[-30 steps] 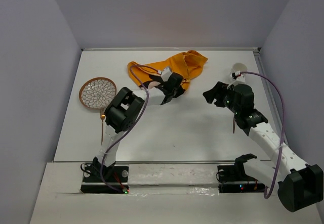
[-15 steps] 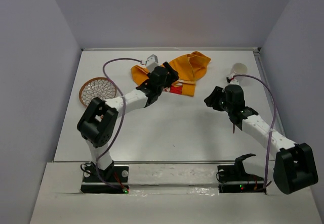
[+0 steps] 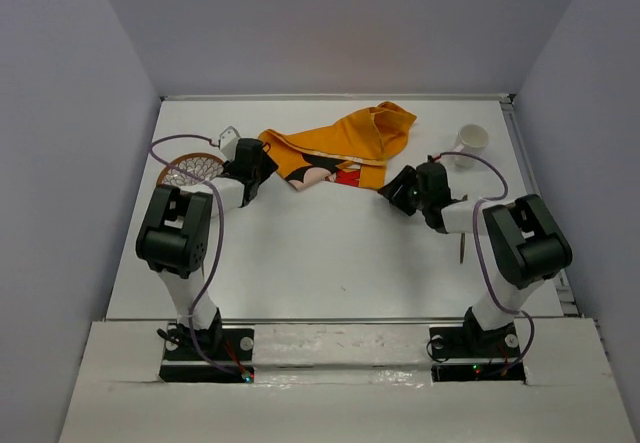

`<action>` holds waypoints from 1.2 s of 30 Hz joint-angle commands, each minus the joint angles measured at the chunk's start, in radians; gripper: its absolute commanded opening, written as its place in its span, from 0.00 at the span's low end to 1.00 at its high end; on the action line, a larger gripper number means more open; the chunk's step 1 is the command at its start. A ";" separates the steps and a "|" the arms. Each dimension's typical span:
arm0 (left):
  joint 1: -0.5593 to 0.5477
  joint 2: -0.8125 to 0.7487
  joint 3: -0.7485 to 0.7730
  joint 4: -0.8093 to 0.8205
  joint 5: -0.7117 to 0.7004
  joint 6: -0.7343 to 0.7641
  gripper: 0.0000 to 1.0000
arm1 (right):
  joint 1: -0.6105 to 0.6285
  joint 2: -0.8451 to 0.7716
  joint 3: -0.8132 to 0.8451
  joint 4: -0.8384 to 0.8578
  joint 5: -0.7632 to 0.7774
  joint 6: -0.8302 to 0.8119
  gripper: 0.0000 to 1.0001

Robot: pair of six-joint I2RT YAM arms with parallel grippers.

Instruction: Set the dinner table for one person

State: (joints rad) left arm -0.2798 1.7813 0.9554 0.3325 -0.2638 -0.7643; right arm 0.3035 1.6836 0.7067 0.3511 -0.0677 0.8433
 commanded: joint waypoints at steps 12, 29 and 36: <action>0.047 0.155 0.197 -0.047 -0.067 -0.001 0.68 | 0.011 0.221 0.100 0.241 0.048 0.272 0.16; 0.051 0.199 0.232 -0.058 0.055 0.088 0.52 | -0.020 -0.059 -0.033 0.114 0.164 -0.009 0.00; 0.040 0.141 0.162 -0.014 0.104 0.093 0.46 | -0.020 -0.022 -0.016 0.115 0.123 -0.001 0.00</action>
State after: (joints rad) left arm -0.2321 1.9820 1.1538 0.2790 -0.2047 -0.6903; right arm 0.2886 1.6444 0.6834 0.4591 0.0582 0.8669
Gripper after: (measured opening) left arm 0.513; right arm 0.013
